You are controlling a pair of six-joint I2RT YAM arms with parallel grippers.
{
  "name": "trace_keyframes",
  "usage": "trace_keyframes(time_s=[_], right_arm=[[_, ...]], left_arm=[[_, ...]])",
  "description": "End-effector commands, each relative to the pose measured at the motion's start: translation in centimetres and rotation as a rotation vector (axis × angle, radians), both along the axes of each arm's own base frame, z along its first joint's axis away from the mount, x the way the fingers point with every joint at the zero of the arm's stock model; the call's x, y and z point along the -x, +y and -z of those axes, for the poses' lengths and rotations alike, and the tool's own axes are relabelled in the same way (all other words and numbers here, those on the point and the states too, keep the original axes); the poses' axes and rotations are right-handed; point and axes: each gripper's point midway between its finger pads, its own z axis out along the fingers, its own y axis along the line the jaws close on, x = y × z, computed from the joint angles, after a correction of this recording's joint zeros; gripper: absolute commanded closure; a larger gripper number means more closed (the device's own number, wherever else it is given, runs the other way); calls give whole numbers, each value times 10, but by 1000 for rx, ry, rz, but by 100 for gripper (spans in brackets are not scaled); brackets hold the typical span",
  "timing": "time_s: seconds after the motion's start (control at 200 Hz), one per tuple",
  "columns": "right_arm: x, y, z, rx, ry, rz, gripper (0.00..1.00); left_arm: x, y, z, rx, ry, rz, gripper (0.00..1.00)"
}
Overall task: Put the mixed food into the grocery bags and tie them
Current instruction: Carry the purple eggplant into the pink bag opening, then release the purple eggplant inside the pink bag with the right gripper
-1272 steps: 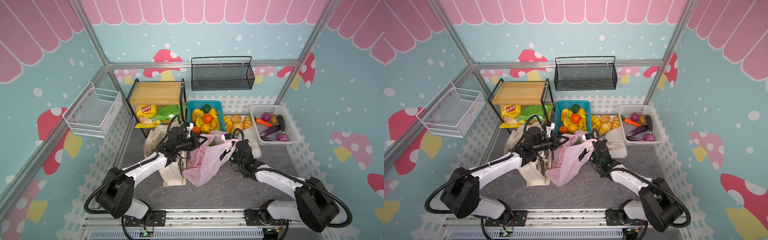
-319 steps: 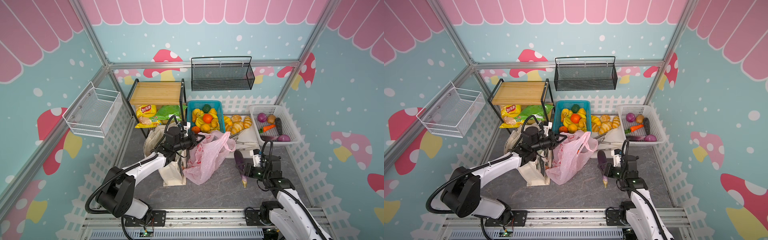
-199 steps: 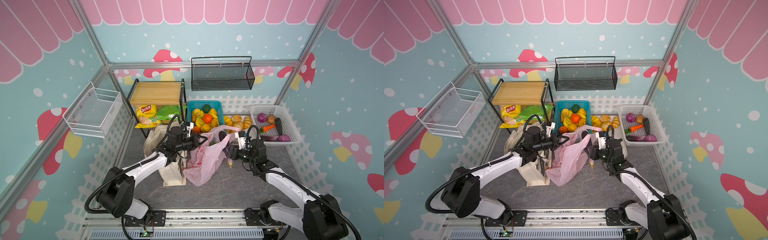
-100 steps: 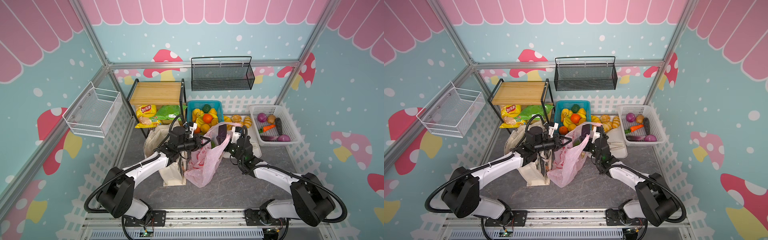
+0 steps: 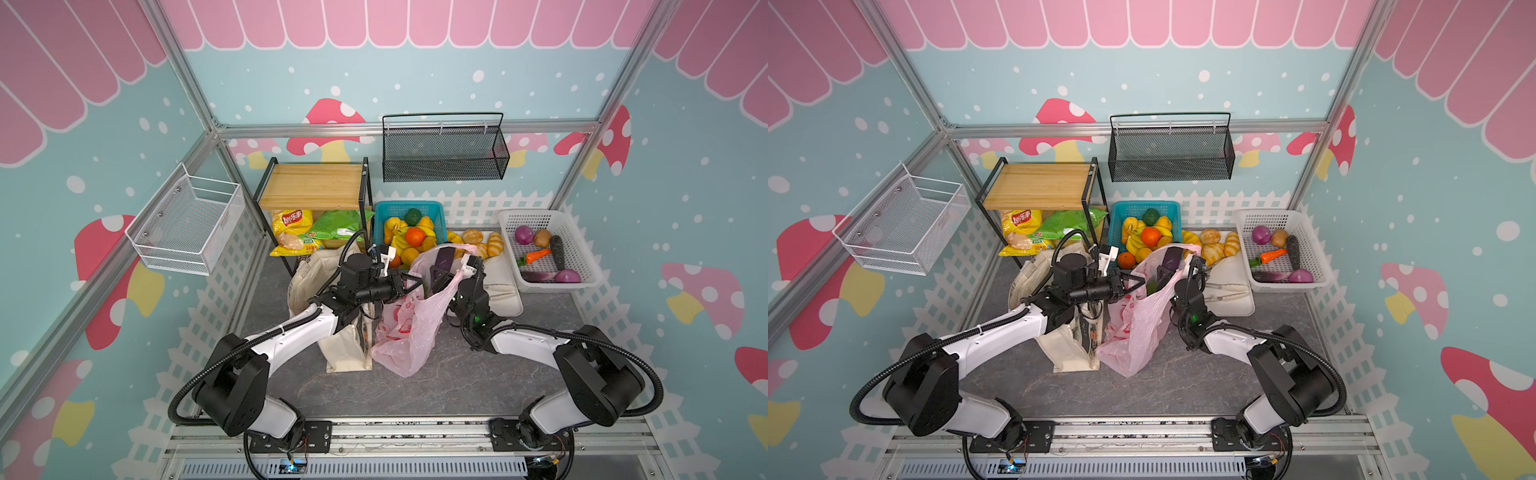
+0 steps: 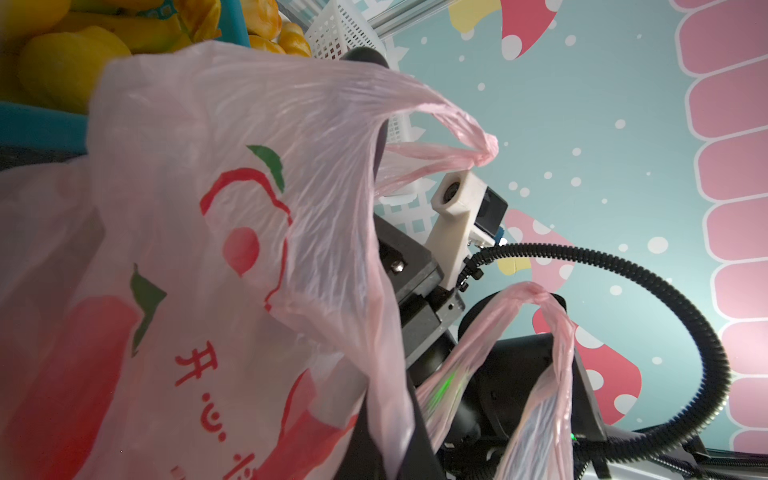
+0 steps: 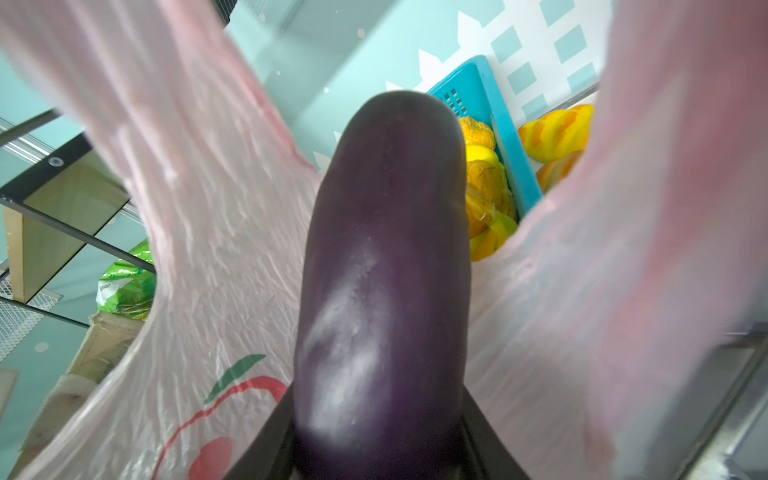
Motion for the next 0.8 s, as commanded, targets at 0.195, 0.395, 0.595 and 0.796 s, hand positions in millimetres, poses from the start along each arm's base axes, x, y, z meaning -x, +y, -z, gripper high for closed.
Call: trace_keyframes(time_s=[0.195, 0.395, 0.595, 0.796], right_arm=[[27, 2, 20, -37, 11, -51, 78], [26, 5, 0, -37, -42, -60, 76], [27, 26, 1, -33, -7, -161, 71], [65, 40, 33, 68, 114, -372, 61]], left_arm=[[-1, 1, -12, 4, -43, -3, 100], [-1, 2, -13, 4, -45, -3, 100], [-3, 6, -16, 0, -53, -16, 100], [-12, 15, -16, 5, -45, -55, 100]])
